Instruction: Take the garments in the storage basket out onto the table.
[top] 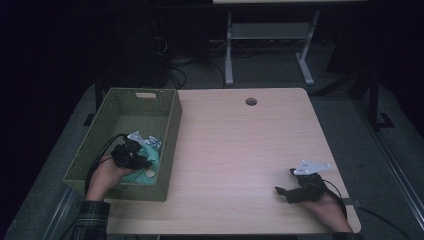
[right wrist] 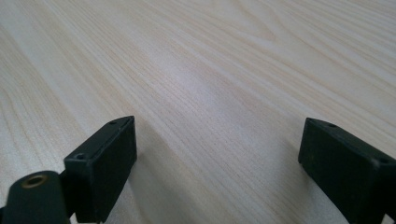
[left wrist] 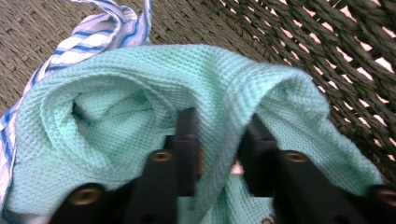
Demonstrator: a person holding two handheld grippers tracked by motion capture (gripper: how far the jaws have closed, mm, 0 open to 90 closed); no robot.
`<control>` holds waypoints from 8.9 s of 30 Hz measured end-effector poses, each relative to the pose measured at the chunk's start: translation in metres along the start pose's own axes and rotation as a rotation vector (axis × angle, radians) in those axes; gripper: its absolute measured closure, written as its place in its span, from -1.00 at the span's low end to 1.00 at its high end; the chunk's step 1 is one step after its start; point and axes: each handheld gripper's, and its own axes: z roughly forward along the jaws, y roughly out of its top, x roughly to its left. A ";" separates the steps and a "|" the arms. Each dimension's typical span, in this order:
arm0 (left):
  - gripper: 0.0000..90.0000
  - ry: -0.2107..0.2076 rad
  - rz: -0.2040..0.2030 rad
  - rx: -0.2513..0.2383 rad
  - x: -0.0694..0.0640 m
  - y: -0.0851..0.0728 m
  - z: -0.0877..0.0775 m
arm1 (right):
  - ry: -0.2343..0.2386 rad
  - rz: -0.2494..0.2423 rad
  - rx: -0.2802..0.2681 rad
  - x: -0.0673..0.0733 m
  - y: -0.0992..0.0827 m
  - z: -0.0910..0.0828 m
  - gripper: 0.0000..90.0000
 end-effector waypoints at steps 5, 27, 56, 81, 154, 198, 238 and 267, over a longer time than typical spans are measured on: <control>0.90 0.012 0.000 -0.023 0.001 0.000 -0.004 | -0.001 0.001 0.000 0.000 0.000 0.000 -0.75; 0.92 0.026 -0.098 -0.311 0.010 -0.006 -0.036 | -0.002 0.003 0.000 0.000 0.000 0.000 -0.75; 0.93 -0.034 -0.155 -0.581 0.016 -0.004 -0.084 | -0.005 0.004 -0.001 0.000 0.000 0.000 -0.75; 0.93 -0.136 -0.122 -0.739 0.008 0.025 -0.136 | -0.008 0.011 0.001 0.000 0.000 0.000 -0.75; 0.93 -0.359 0.142 -0.747 -0.120 0.143 -0.072 | -0.010 0.014 0.000 0.000 0.000 0.000 -0.75; 0.92 -0.367 0.167 -0.505 -0.164 0.141 0.068 | -0.011 0.009 -0.002 -0.001 0.000 0.000 -0.75; 0.27 -0.320 0.251 -0.321 -0.180 0.127 0.105 | -0.011 0.009 -0.001 -0.001 0.000 0.000 -0.74; 0.35 -0.286 0.178 -0.283 -0.174 0.063 0.064 | -0.011 0.009 -0.001 -0.001 0.000 0.000 -0.74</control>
